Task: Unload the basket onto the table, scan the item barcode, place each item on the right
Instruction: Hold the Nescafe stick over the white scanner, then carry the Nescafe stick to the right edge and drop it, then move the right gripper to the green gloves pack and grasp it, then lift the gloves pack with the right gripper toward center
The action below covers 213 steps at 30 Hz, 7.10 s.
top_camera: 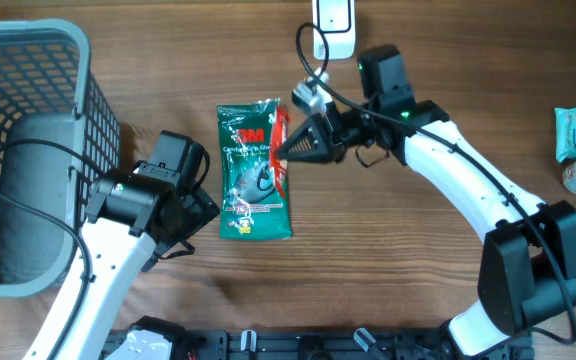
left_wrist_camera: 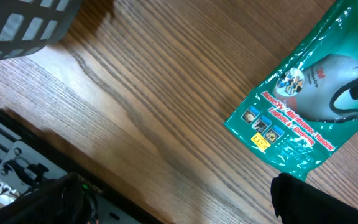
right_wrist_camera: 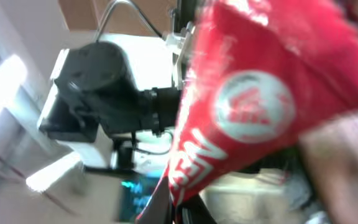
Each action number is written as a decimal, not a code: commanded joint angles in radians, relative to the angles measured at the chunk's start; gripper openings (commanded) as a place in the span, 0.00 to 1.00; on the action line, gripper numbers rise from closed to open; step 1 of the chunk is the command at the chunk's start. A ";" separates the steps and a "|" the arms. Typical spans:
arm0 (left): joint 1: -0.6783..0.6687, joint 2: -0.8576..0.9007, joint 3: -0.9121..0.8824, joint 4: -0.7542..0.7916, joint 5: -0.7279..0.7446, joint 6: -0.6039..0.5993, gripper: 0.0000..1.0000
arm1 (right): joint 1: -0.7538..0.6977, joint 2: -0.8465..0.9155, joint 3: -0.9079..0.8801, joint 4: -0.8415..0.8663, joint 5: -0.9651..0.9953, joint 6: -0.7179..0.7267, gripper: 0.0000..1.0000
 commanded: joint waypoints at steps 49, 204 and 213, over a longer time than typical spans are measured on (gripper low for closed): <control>-0.005 0.000 -0.001 0.000 -0.003 -0.016 1.00 | -0.189 0.036 0.192 -0.124 1.067 -0.150 0.05; -0.005 0.000 -0.001 0.000 -0.003 -0.016 1.00 | 0.044 0.089 0.462 -1.456 0.773 0.373 0.04; -0.005 0.000 -0.001 0.000 -0.003 -0.016 1.00 | -0.029 0.089 0.462 -1.456 0.747 0.092 0.04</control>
